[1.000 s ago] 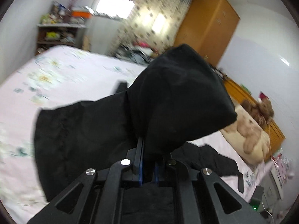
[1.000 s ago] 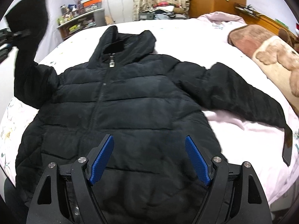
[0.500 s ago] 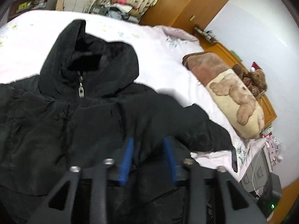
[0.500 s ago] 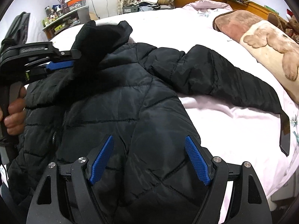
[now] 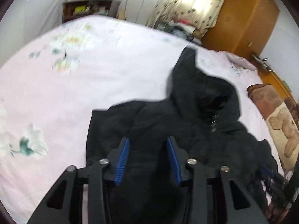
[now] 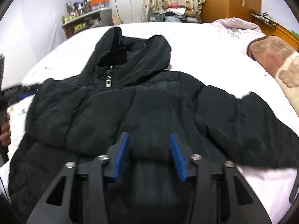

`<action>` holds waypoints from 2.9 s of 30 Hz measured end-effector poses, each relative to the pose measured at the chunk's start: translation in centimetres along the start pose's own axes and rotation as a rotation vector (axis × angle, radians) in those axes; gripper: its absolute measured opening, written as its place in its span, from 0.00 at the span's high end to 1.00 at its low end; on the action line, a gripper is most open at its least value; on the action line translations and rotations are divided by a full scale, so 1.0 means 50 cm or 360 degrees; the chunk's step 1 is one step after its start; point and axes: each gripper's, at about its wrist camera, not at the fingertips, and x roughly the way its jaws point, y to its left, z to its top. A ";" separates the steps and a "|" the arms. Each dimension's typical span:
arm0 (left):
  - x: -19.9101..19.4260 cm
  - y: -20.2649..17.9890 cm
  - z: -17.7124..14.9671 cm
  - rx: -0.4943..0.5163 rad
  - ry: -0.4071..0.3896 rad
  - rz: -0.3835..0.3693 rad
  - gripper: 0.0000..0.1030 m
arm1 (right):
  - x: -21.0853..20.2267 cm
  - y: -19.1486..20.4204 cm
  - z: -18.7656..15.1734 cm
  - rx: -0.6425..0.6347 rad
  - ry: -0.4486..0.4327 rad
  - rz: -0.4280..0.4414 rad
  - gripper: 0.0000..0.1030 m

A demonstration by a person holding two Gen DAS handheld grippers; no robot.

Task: Fold large clothes
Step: 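Move the right tool over to the other jacket sleeve, then grasp the sleeve cuff with the right tool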

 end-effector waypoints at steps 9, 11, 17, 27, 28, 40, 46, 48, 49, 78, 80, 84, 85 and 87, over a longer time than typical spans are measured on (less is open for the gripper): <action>0.071 -0.006 -0.055 0.0118 0.0063 0.0078 0.61 | 0.120 -0.029 -0.038 0.0065 0.0188 -0.0089 0.61; 0.070 -0.006 -0.051 0.0120 0.0074 0.0074 0.61 | 0.125 -0.028 -0.039 0.0059 0.0202 -0.0091 0.61; -0.015 -0.038 -0.044 0.0184 0.0027 0.0018 0.61 | 0.066 -0.034 -0.019 0.0086 0.0166 -0.0074 0.61; 0.002 -0.064 -0.114 0.0316 0.0124 0.0153 0.61 | 0.075 -0.031 -0.061 0.0067 0.0237 -0.0032 0.61; -0.007 -0.068 -0.112 0.0316 0.0124 0.0152 0.61 | 0.063 -0.030 -0.058 0.0063 0.0228 -0.0030 0.61; -0.171 -0.115 -0.198 0.0269 0.0049 -0.0041 0.61 | -0.143 -0.064 -0.155 0.0224 0.0020 0.0059 0.61; -0.215 -0.166 -0.258 0.0351 0.0054 -0.0144 0.61 | -0.206 -0.084 -0.210 0.0229 0.0036 -0.0035 0.61; -0.229 -0.183 -0.275 0.0373 0.0078 -0.0194 0.61 | -0.228 -0.095 -0.221 0.0249 0.0030 -0.0049 0.61; -0.234 -0.194 -0.283 0.0401 0.0085 -0.0207 0.61 | -0.238 -0.097 -0.224 0.0258 0.0021 -0.0055 0.61; -0.098 -0.256 -0.190 0.0515 -0.0097 0.0124 0.77 | -0.155 -0.520 -0.244 0.0926 0.0014 -0.0335 0.48; -0.070 -0.240 -0.172 0.0485 -0.0105 0.0152 0.77 | -0.130 -0.559 -0.246 0.1010 0.0038 -0.0315 0.40; -0.023 -0.205 -0.145 0.0410 -0.0132 0.0195 0.77 | -0.095 -0.613 -0.251 0.1154 0.0034 -0.0273 0.35; -0.012 -0.196 -0.140 0.0391 -0.0132 0.0212 0.77 | -0.087 -0.623 -0.250 0.1191 0.0026 -0.0256 0.35; 0.018 -0.173 -0.133 0.0339 -0.0093 0.0241 0.77 | -0.074 -0.642 -0.245 0.1247 0.0001 -0.0236 0.35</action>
